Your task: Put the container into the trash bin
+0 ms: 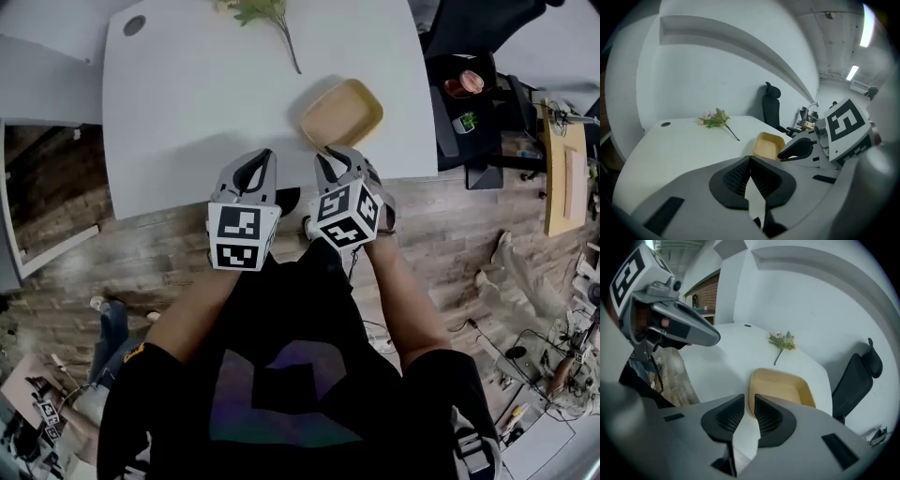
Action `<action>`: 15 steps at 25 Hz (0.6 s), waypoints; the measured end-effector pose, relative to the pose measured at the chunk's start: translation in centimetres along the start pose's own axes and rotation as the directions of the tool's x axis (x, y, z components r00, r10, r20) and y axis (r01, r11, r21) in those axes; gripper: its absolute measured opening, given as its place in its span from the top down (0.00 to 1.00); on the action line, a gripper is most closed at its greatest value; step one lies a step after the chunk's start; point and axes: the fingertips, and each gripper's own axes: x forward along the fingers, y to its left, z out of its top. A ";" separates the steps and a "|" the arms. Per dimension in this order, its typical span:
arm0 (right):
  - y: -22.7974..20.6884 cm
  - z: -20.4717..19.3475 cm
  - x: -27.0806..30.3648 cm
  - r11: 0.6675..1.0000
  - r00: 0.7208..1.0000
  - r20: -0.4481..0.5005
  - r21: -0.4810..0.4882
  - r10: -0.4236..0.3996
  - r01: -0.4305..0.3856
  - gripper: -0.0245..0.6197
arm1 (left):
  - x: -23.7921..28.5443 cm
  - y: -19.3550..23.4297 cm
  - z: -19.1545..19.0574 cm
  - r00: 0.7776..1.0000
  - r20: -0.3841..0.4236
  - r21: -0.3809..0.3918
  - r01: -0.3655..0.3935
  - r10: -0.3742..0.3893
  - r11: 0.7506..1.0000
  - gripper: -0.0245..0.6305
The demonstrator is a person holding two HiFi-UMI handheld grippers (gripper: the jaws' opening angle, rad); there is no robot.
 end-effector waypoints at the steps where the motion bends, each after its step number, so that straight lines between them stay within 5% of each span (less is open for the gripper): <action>1: 0.1 -0.3 0.2 0.999 1.000 -0.002 -0.027 0.017 -0.017 0.84 | -0.1 -0.1 -0.3 1.000 -0.001 -0.016 -0.025 0.025 1.000 0.95; 15: 0.4 -1.7 0.4 0.956 0.987 0.008 -0.247 0.163 -0.156 0.91 | -2.7 -2.5 -1.3 0.970 0.012 -0.130 -0.238 0.241 0.963 0.95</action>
